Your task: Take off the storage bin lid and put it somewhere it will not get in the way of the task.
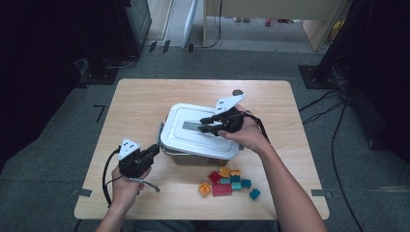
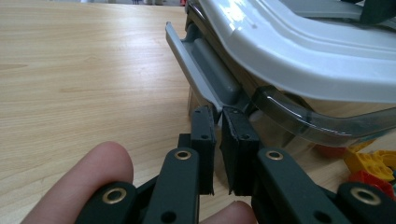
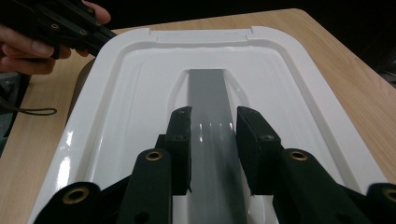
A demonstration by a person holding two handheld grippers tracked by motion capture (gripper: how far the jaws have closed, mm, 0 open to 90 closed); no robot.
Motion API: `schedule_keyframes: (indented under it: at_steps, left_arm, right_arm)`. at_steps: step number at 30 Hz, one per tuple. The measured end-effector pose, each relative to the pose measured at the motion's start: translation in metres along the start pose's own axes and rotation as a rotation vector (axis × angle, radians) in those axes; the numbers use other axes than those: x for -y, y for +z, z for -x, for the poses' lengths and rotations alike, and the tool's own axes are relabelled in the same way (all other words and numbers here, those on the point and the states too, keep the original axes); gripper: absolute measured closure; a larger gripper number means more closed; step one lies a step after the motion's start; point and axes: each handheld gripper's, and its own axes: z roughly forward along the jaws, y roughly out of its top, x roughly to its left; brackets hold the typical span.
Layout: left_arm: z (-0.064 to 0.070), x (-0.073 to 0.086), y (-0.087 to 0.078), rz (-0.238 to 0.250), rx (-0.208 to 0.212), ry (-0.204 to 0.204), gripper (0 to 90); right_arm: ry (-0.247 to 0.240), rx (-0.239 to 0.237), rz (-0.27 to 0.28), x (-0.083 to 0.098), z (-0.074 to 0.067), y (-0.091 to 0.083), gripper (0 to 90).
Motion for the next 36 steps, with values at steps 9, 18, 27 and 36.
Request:
schedule_keyframes:
  at_steps: [9,18,27,36]
  left_arm:
    - [-0.003,0.000,-0.003,0.011,0.025,-0.013,72.9]
    - [-0.008,0.002,-0.006,0.010,0.018,-0.021,47.1]
    - [-0.011,0.004,-0.009,0.017,0.029,-0.016,42.5]
    - [-0.018,0.010,-0.010,0.005,0.007,-0.029,34.2]
  right_arm:
    - [0.012,0.029,0.012,0.001,0.002,-0.012,67.7]
    - [0.044,0.079,0.027,0.010,0.005,-0.037,67.7]
    - [0.069,0.122,0.044,0.016,0.008,-0.056,67.7]
    - [0.103,0.169,0.066,0.029,0.013,-0.077,67.7]
